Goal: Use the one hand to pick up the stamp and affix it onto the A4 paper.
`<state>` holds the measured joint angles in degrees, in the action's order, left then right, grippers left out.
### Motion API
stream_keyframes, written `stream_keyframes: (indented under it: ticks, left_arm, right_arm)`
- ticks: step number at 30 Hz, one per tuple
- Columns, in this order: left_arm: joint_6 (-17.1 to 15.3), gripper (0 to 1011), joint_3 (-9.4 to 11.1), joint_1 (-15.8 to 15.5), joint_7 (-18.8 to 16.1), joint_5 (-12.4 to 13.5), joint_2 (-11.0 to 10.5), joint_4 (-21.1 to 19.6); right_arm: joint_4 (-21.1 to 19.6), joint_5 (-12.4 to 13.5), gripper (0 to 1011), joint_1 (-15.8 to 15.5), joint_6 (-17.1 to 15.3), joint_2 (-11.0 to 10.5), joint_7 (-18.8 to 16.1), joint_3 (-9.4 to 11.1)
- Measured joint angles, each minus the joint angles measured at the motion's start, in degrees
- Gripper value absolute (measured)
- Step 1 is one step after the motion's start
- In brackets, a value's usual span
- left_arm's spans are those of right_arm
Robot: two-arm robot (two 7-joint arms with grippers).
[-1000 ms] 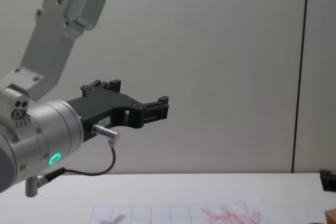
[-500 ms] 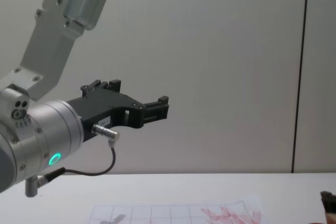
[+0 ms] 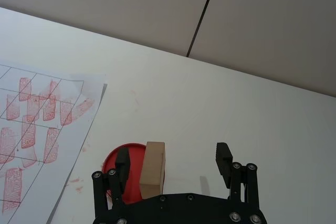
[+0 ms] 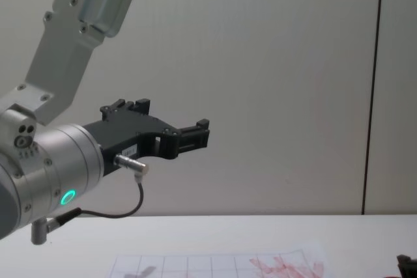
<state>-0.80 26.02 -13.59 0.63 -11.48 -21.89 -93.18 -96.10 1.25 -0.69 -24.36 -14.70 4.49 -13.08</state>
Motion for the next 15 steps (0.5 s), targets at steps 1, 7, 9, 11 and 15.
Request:
stream_keyframes:
  ticks: [1,7,9,11,15]
  left_arm:
    - [0.0,1001,0.0,0.0,0.0,0.0,0.0,0.0]
    - [0.0,1002,0.0,0.0,0.0,0.0,0.0,0.0]
    - [0.0,1001,0.0,0.0,0.0,0.0,0.0,0.0]
    - [0.0,1001,0.0,0.0,0.0,0.0,0.0,0.0]
    - [0.0,1001,0.0,0.0,0.0,0.0,0.0,0.0]
  right_arm:
    - [0.23,-0.07,1003,0.07,0.12,0.08,-0.06,-0.01]
    - [1.76,-0.71,1003,0.63,1.26,0.63,-0.69,-0.2]
    - [2.11,-0.86,1003,0.78,1.51,0.79,-0.84,-0.24]
    - [2.67,-1.06,1003,1.02,1.83,1.03,-1.03,-0.33]
    - [3.61,-1.48,1003,1.39,2.28,1.44,-1.36,-0.41]
